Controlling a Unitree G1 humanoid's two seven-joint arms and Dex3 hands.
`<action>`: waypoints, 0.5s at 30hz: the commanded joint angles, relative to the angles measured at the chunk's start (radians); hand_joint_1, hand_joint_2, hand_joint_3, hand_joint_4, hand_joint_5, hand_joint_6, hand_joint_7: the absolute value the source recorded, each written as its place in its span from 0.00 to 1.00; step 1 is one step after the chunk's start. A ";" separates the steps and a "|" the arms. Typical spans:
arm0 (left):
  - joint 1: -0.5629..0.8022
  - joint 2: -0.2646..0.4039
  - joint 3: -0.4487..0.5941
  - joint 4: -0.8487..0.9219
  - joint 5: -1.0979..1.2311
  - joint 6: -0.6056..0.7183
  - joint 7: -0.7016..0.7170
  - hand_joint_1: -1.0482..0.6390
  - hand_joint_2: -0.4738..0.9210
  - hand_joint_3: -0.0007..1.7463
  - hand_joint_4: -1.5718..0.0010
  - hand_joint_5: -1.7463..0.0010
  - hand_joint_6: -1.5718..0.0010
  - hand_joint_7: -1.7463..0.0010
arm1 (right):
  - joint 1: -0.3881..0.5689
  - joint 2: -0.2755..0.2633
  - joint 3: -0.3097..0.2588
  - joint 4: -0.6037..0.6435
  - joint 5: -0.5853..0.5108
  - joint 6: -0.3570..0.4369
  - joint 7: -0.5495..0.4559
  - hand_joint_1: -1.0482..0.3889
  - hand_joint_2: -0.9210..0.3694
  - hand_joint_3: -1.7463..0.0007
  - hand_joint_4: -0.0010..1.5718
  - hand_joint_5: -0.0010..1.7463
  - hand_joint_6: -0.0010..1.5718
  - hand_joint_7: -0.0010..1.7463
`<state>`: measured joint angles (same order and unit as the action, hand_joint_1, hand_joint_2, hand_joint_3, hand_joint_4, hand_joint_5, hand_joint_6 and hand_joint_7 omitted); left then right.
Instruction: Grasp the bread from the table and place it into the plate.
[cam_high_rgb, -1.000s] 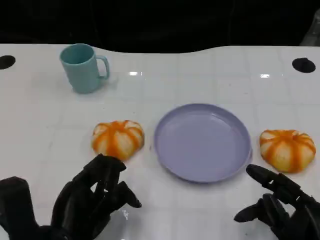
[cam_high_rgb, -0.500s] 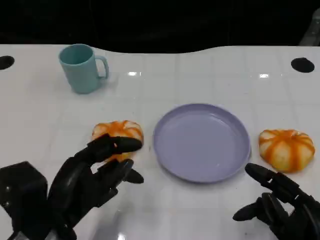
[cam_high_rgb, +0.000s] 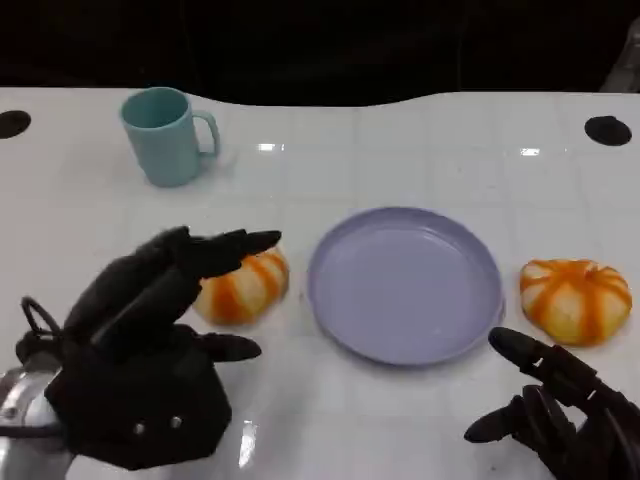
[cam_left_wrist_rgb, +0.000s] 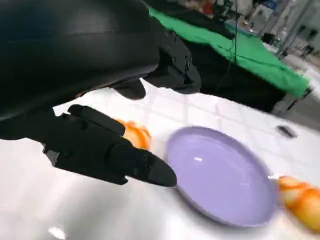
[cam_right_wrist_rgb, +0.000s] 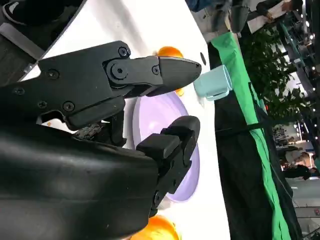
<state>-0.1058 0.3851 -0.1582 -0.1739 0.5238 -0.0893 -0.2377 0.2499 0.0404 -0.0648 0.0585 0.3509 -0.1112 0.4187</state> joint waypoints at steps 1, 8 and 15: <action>-0.042 0.042 -0.041 -0.004 0.126 0.034 -0.004 0.37 0.89 0.00 1.00 0.80 0.83 1.00 | 0.004 -0.009 -0.003 -0.007 0.006 0.004 -0.002 0.21 0.00 0.81 0.46 0.64 0.59 0.21; -0.081 0.060 -0.095 0.012 0.248 0.070 -0.019 0.40 0.88 0.00 1.00 0.85 0.84 1.00 | 0.007 -0.006 0.001 -0.018 0.005 0.013 -0.010 0.21 0.00 0.81 0.46 0.64 0.59 0.22; -0.136 0.053 -0.157 0.055 0.338 0.143 -0.085 0.39 0.90 0.01 1.00 0.89 0.87 1.00 | 0.013 -0.008 0.007 -0.023 0.005 0.017 -0.005 0.21 0.00 0.81 0.46 0.64 0.58 0.21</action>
<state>-0.2206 0.4239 -0.3084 -0.1255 0.8489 0.0386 -0.3043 0.2554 0.0444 -0.0568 0.0488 0.3518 -0.0965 0.4124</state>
